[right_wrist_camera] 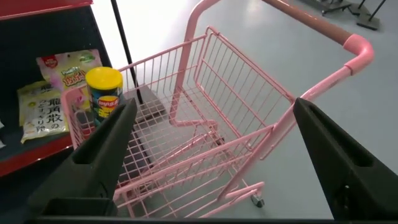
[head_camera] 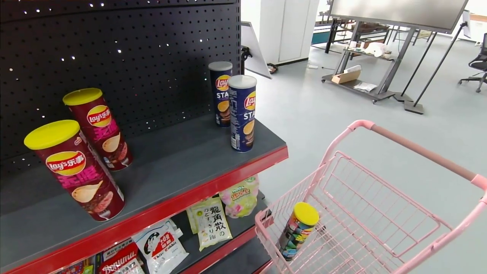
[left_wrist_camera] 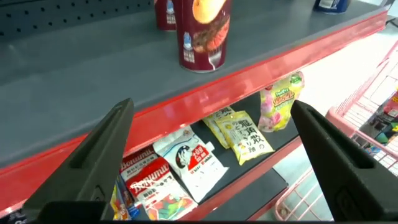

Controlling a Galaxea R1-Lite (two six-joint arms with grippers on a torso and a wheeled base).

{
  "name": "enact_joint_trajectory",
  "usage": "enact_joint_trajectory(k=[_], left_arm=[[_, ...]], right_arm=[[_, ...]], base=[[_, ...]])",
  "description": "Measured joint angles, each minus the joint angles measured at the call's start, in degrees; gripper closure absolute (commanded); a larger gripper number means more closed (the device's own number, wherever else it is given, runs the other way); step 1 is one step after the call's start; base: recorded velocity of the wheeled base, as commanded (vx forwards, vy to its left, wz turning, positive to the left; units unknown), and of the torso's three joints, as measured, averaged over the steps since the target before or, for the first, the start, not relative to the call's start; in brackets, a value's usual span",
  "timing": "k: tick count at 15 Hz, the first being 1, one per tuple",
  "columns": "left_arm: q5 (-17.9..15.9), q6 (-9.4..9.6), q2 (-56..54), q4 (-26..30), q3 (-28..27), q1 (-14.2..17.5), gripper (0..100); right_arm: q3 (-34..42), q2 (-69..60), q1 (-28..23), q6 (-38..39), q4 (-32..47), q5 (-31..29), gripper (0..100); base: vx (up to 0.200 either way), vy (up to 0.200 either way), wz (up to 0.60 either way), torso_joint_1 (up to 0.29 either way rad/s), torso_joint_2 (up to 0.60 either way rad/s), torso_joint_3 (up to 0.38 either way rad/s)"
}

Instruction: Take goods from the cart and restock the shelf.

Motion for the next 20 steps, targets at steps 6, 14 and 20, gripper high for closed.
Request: enact_joint_trajectory(k=[6,14,20], left_arm=[[0.10,-0.11,-0.02,0.01,-0.05,0.00,0],[0.10,-0.13,0.00,-0.02,0.00,0.00,0],[0.07,-0.13,0.00,-0.05,0.00,0.00,0]], right_arm=[[0.05,0.00,-0.02,-0.17,0.02,0.44,0],[-8.72,12.63,0.48,3.69,-1.89,2.06,0],[-14.01,52.03,5.55,9.18,-22.87,15.13,0]], base=[[0.000,0.000,0.00,-0.128,0.32,0.190],[0.000,0.000,0.00,-0.003,0.01,0.005],[0.000,0.000,0.00,0.000,0.00,0.000]])
